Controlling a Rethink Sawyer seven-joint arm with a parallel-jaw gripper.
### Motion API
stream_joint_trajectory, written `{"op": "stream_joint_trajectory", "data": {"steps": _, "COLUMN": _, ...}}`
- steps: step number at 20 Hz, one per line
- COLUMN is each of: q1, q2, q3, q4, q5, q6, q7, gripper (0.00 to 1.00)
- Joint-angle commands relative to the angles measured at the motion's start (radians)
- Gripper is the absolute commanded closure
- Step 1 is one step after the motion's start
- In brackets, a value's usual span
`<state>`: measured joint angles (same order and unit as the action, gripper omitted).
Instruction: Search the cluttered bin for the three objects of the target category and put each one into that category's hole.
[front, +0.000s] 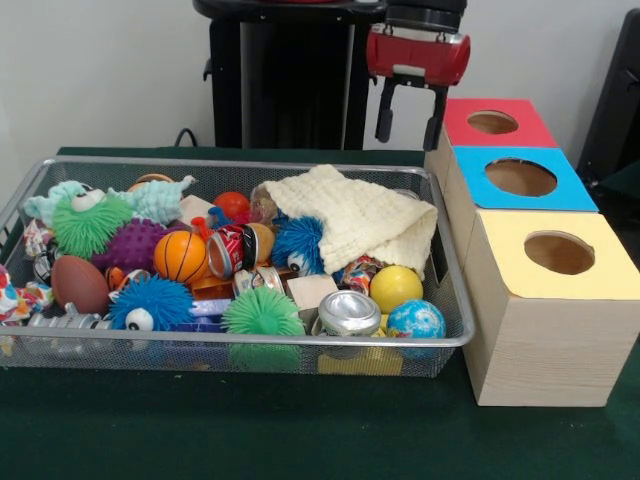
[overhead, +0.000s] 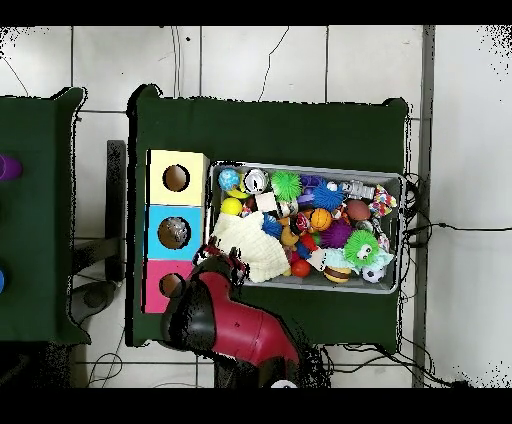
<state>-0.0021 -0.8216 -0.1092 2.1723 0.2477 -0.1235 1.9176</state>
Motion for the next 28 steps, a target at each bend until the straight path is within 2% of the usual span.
{"op": "stream_joint_trajectory", "data": {"steps": 1, "q1": -0.045, "q2": 0.053, "q3": 0.092, "q4": 0.044, "q5": -0.042, "q6": -0.089, "q7": 0.235, "gripper": 0.0}}
{"op": "stream_joint_trajectory", "data": {"steps": 4, "q1": -0.058, "q2": 0.091, "q3": 0.1, "q4": 0.04, "q5": -0.059, "q6": -0.137, "q7": 0.241, "gripper": 0.0}}
{"op": "stream_joint_trajectory", "data": {"steps": 18, "q1": -0.095, "q2": 0.176, "q3": 0.119, "q4": 0.045, "q5": -0.112, "q6": -0.265, "q7": 0.258, "gripper": 0.0}}
{"op": "stream_joint_trajectory", "data": {"steps": 28, "q1": -0.121, "q2": 0.211, "q3": 0.136, "q4": 0.055, "q5": -0.151, "q6": -0.322, "q7": 0.278, "gripper": 0.0}}
